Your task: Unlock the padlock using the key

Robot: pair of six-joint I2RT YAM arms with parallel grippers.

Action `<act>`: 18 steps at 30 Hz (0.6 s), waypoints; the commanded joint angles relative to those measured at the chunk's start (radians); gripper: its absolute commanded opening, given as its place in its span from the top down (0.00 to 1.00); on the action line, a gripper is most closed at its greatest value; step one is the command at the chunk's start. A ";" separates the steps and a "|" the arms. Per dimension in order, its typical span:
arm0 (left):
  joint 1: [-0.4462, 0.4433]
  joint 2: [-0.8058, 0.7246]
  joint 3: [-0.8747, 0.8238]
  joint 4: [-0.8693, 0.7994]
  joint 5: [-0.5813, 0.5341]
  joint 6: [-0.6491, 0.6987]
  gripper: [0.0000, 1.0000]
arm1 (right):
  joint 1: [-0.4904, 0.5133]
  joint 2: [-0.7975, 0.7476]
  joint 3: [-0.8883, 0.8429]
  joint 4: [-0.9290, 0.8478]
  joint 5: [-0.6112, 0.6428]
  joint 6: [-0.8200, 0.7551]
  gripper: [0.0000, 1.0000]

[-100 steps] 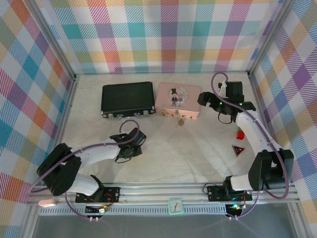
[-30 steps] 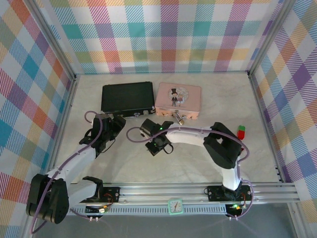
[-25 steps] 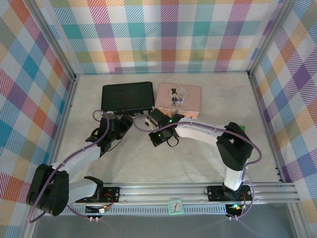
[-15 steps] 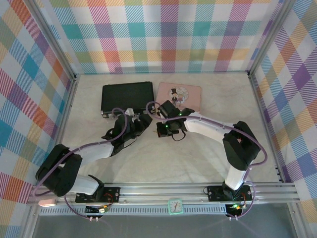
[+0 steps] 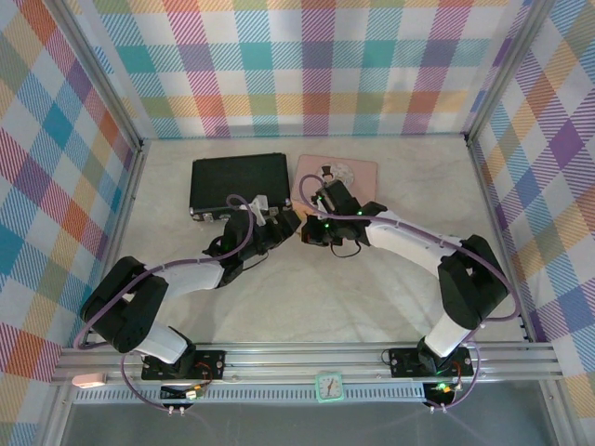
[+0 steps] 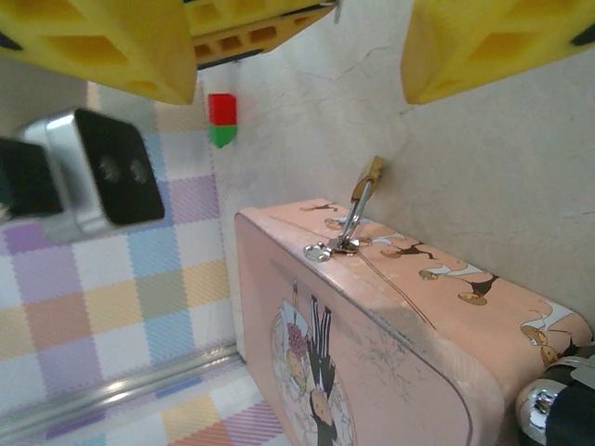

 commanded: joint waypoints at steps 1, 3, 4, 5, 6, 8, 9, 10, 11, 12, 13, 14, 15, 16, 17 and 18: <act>-0.020 -0.024 0.036 -0.035 0.001 0.054 0.47 | -0.008 -0.018 -0.018 0.053 -0.041 0.035 1.00; -0.026 -0.025 0.037 -0.037 0.000 0.059 0.58 | -0.009 -0.019 -0.022 0.065 -0.045 0.041 1.00; -0.027 -0.025 0.036 -0.037 -0.003 0.059 0.64 | -0.011 -0.020 -0.023 0.071 -0.050 0.044 1.00; -0.028 -0.025 0.033 -0.036 -0.005 0.059 0.70 | -0.011 -0.020 -0.025 0.073 -0.053 0.044 1.00; -0.028 -0.026 0.032 -0.034 -0.008 0.061 0.77 | -0.011 -0.020 -0.023 0.076 -0.057 0.045 1.00; -0.029 -0.028 0.031 -0.031 -0.009 0.063 0.90 | -0.012 -0.023 -0.024 0.077 -0.061 0.044 1.00; -0.029 -0.029 0.031 -0.032 -0.009 0.064 0.96 | -0.013 -0.025 -0.026 0.078 -0.062 0.044 1.00; -0.029 -0.032 0.031 -0.033 -0.011 0.066 1.00 | -0.013 -0.028 -0.031 0.094 -0.072 0.039 1.00; -0.029 -0.037 0.031 -0.039 -0.015 0.070 1.00 | -0.015 -0.040 -0.043 0.115 -0.082 0.028 0.96; -0.029 -0.044 0.031 -0.049 -0.022 0.079 1.00 | -0.016 -0.056 -0.056 0.135 -0.082 0.018 0.89; -0.028 -0.055 0.035 -0.068 -0.030 0.096 1.00 | -0.018 -0.084 -0.080 0.160 -0.064 0.000 0.80; -0.028 -0.070 0.039 -0.095 -0.040 0.116 1.00 | -0.021 -0.120 -0.107 0.189 -0.041 -0.020 0.72; -0.027 -0.084 0.047 -0.121 -0.048 0.146 1.00 | -0.029 -0.152 -0.136 0.211 -0.022 -0.036 0.63; -0.026 -0.103 0.059 -0.154 -0.050 0.184 1.00 | -0.040 -0.190 -0.165 0.240 -0.009 -0.051 0.51; -0.026 -0.118 0.072 -0.186 -0.049 0.218 1.00 | -0.052 -0.219 -0.187 0.261 -0.010 -0.066 0.42; -0.026 -0.136 0.089 -0.218 -0.042 0.266 1.00 | -0.070 -0.245 -0.205 0.284 -0.029 -0.089 0.32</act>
